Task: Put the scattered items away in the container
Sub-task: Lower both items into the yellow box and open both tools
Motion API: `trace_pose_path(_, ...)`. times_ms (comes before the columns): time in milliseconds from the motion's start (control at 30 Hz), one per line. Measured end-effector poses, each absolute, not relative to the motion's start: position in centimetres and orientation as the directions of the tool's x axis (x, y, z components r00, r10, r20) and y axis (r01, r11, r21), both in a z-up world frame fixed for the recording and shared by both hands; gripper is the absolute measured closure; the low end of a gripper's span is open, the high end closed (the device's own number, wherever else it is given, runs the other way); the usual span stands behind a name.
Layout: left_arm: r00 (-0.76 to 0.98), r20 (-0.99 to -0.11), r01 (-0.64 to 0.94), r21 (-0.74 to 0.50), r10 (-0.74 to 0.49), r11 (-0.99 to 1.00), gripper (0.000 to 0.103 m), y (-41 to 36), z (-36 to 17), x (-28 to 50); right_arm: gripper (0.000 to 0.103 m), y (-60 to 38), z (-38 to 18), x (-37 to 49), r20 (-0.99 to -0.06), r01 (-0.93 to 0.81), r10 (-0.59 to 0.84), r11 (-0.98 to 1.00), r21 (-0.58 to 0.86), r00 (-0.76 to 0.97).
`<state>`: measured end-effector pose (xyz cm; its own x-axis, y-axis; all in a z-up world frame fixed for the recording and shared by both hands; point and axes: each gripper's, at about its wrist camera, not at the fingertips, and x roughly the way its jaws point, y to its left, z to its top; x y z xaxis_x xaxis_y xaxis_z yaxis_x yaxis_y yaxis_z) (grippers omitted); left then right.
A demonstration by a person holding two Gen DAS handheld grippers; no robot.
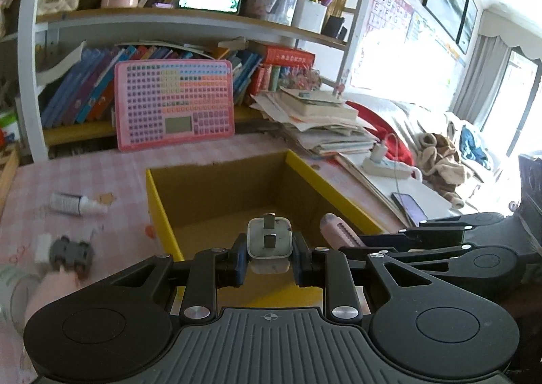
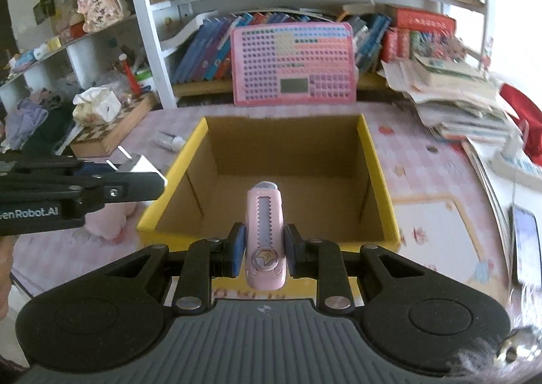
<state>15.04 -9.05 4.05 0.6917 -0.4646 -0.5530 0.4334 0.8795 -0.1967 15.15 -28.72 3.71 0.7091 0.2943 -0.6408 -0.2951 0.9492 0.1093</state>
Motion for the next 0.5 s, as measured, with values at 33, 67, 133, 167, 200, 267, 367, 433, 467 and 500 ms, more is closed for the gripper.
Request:
trace_pose_path(33,0.693,-0.555,0.431,-0.195,-0.461,0.881,0.079,-9.3,4.0,15.7,0.080,-28.8,3.7,15.9,-0.640,-0.304,0.299,0.947,0.105,0.708)
trace_pose_path(67,0.692,-0.559,0.428,-0.192,-0.457,0.883,0.079,-9.6,4.0,16.3,0.080,-28.9,3.6,16.7,-0.641,-0.314,0.302,0.944,0.100,0.706)
trace_pose_path(133,0.687,-0.572,0.424,-0.187,-0.449,0.886,0.079,-10.1,3.6,17.5,0.080,-28.9,3.3,18.3,-0.652,-0.333,0.305,0.939,0.084,0.695)
trace_pose_path(167,0.682,-0.581,0.424,-0.180,-0.444,0.888,0.079,-10.5,3.3,18.2,0.080,-28.9,3.0,19.2,-0.660,-0.346,0.308,0.935,0.076,0.686)
trace_pose_path(200,0.676,-0.594,0.423,-0.170,-0.435,0.890,0.079,-10.9,3.0,18.9,0.080,-29.0,2.6,20.1,-0.669,-0.359,0.310,0.931,0.067,0.676)
trace_pose_path(267,0.666,-0.619,0.425,-0.145,-0.417,0.894,0.079,-11.7,2.2,20.1,0.080,-28.8,1.8,21.8,-0.687,-0.387,0.309,0.921,0.043,0.657)
trace_pose_path(367,0.646,-0.657,0.426,-0.114,-0.390,0.898,0.079,-12.6,0.9,21.8,0.080,-28.6,0.6,24.2,-0.716,-0.432,0.312,0.902,0.016,0.625)
trace_pose_path(433,0.633,-0.677,0.425,-0.101,-0.375,0.900,0.079,-13.0,0.2,22.8,0.080,-28.4,-0.2,25.5,-0.730,-0.455,0.313,0.890,0.003,0.607)
trace_pose_path(467,0.629,-0.685,0.424,-0.094,-0.368,0.901,0.079,-13.1,0.0,23.3,0.080,-28.3,-0.5,26.3,-0.739,-0.467,0.313,0.884,-0.003,0.596)
trace_pose_path(500,0.625,-0.692,0.425,-0.088,-0.362,0.901,0.079,-13.3,-0.2,23.8,0.080,-28.1,-0.8,26.9,-0.746,-0.478,0.314,0.878,-0.006,0.587)
